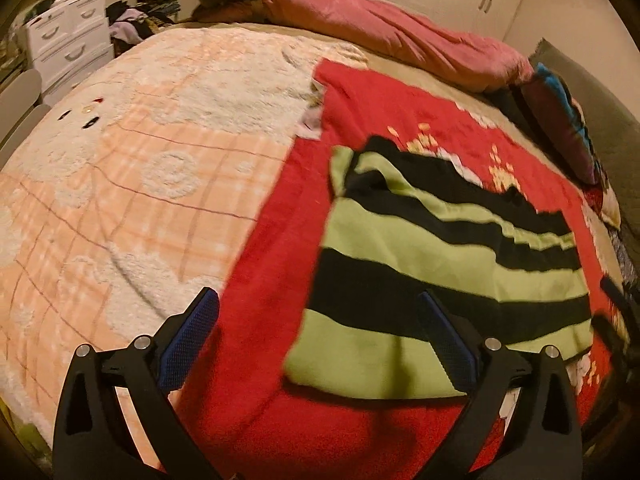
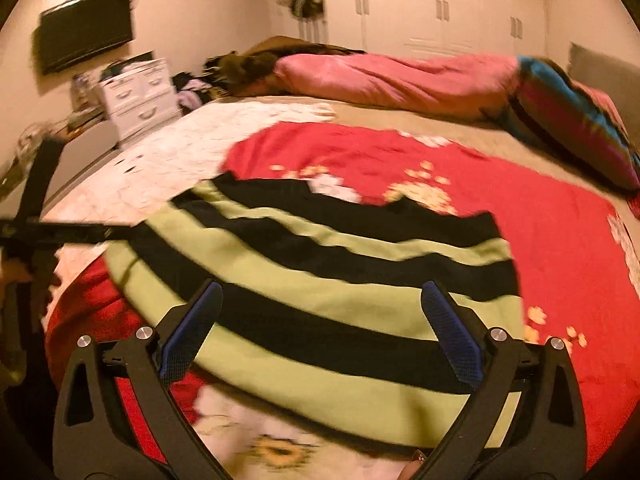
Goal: Fold small clothes
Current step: 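Release the sweater and withdraw both grippers, then grasp the striped sweater edge with the right gripper while the left gripper grasps beside it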
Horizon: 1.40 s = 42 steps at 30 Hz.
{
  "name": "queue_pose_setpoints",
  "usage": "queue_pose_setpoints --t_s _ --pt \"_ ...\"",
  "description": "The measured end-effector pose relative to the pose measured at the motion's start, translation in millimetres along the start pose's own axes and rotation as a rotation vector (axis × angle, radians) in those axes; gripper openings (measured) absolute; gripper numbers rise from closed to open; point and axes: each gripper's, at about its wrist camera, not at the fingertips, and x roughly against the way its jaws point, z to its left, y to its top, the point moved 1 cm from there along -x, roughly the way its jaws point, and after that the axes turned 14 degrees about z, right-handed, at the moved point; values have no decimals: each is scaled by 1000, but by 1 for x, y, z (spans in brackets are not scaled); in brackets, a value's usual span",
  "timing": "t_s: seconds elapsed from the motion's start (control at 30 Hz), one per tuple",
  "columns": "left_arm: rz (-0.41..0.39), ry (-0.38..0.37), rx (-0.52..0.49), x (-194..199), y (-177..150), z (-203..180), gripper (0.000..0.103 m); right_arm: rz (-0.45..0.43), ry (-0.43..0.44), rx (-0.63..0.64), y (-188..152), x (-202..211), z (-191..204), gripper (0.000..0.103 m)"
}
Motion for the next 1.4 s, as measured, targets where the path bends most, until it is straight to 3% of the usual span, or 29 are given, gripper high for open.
queue_pose_setpoints --t_s 0.13,0.27,0.47,0.67,0.77,0.83,0.93,1.0,1.07,1.13,1.3,1.37,1.4 --pt "-25 -13 74 10 7 27 98 28 1 117 1 -11 51 94" --pt "-35 -46 150 15 15 54 98 53 58 169 6 -24 95 94" --pt "-44 -95 192 19 28 78 98 80 77 245 10 -49 149 94" --pt "-22 -157 169 11 41 75 98 144 -15 291 8 -85 173 94" --pt "2 -208 145 4 52 66 98 175 -45 251 10 -102 168 94" --pt "19 -203 115 -1 61 58 98 160 -54 226 11 -103 163 92" --pt "54 -232 82 -13 76 44 98 146 -26 213 15 -103 157 73" --pt "79 -283 79 -22 83 37 97 148 36 215 16 -99 154 36" --pt "110 -322 68 -35 90 27 95 155 77 224 15 -98 150 18" --pt "155 -368 65 -51 96 18 67 157 107 209 15 -96 145 12" --pt "248 -383 84 -88 101 2 65 135 140 206 14 -89 140 6" --pt "257 -406 77 -93 103 -4 58 127 159 195 11 -88 137 6" --pt "259 -417 73 -95 102 -7 46 128 171 182 11 -89 135 6"
